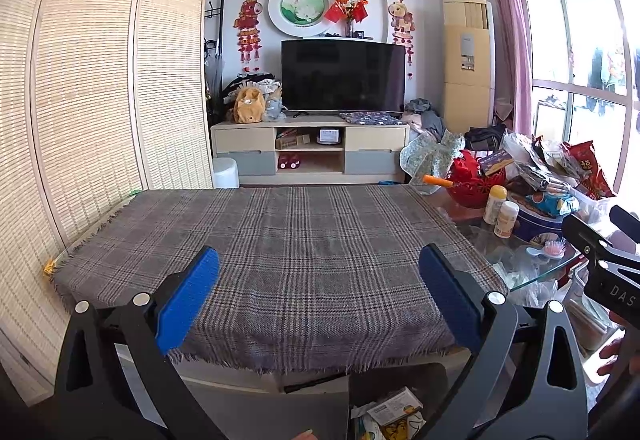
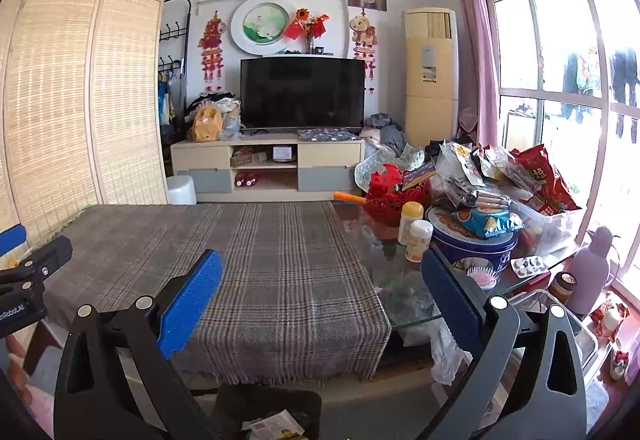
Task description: Collect trash
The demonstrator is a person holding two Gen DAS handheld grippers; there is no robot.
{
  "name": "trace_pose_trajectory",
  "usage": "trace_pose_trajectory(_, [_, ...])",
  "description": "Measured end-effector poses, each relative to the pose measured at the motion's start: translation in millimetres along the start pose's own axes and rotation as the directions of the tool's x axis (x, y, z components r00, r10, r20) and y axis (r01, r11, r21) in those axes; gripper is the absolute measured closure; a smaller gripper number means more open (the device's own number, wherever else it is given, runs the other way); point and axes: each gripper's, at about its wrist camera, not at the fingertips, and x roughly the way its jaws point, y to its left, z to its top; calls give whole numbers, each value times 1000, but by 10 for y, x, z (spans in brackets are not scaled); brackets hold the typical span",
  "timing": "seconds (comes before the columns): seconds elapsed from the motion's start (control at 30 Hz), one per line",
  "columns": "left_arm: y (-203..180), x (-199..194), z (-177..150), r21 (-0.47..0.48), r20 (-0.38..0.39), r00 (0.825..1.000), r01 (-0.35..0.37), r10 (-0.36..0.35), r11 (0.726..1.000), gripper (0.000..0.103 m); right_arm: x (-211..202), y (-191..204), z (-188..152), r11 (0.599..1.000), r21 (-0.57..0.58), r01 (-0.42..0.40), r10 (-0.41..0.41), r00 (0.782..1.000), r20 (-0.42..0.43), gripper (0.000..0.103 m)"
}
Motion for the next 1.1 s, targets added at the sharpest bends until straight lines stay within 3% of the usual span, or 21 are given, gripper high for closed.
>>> trace_pose_trajectory(1.1, [29,39,-30,-3,-4,1000,3,-3,1000,8,27,-31,-10,1000,6,4,-4,1000,-8,3])
